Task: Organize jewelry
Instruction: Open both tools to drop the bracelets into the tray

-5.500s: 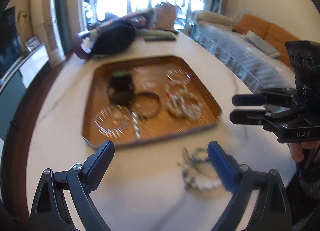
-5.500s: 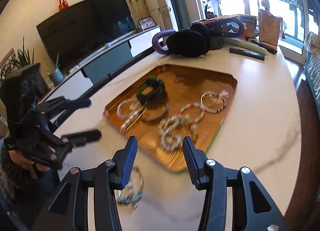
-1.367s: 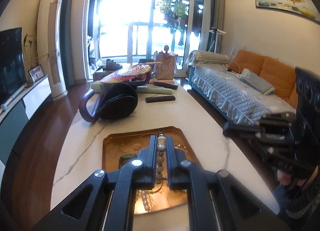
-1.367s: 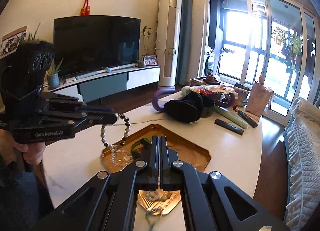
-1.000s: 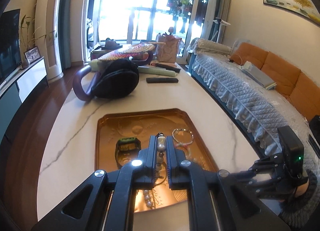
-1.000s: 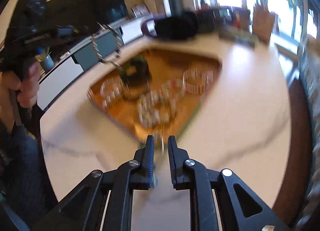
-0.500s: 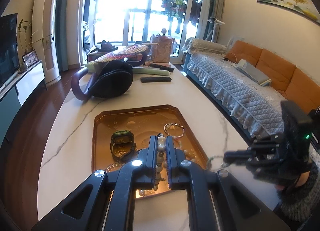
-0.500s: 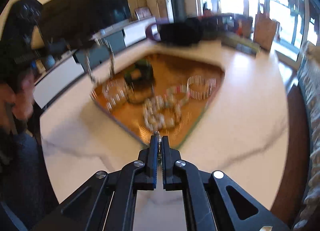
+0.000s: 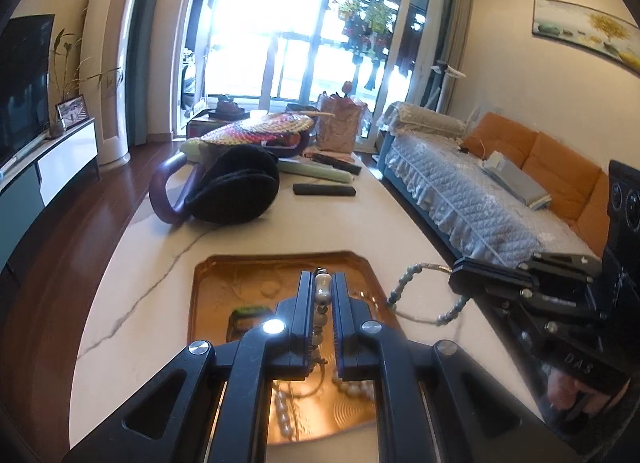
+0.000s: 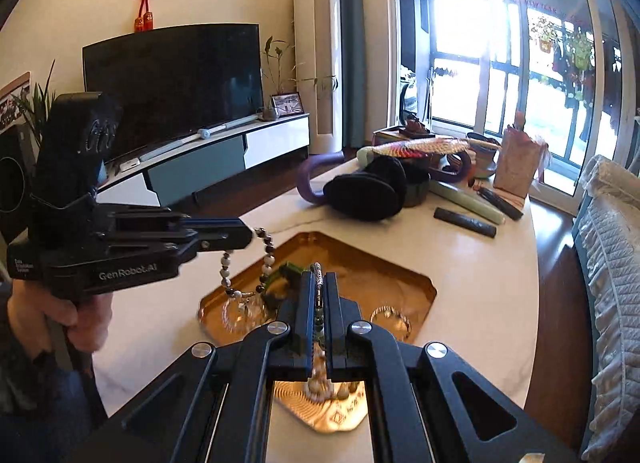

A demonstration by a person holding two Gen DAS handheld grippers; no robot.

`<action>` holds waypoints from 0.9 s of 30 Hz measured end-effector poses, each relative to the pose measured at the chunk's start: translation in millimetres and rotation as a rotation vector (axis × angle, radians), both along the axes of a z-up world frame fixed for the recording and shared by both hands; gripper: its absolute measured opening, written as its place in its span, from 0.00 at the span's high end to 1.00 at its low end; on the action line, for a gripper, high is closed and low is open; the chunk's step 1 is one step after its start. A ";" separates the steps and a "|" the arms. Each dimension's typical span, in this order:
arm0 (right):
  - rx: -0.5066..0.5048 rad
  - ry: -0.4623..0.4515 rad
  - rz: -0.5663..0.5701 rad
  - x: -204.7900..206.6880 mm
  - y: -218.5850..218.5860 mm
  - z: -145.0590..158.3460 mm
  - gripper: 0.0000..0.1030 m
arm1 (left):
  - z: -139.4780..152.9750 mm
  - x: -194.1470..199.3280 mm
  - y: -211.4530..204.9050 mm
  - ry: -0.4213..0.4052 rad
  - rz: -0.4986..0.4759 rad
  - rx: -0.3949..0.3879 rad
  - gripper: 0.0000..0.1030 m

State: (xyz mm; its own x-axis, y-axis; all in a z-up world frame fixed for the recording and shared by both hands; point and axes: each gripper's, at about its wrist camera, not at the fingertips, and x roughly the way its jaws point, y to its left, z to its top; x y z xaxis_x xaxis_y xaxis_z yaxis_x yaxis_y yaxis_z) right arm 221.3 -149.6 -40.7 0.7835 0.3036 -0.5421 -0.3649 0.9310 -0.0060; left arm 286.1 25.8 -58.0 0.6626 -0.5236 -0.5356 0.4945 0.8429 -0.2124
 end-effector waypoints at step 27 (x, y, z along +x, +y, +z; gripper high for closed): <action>0.118 0.312 -0.156 97.3 -32.9 -115.5 0.27 | -56.5 79.9 -22.5 0.164 0.238 0.014 0.21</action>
State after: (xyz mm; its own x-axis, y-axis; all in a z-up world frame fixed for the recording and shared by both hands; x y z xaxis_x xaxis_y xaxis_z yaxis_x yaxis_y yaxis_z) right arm 318.6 -182.5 -156.2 0.6281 0.2686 -0.7303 -0.1863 0.9631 0.1941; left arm 366.0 3.3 -114.5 0.6698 -0.3560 -0.6517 0.2425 0.9343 -0.2612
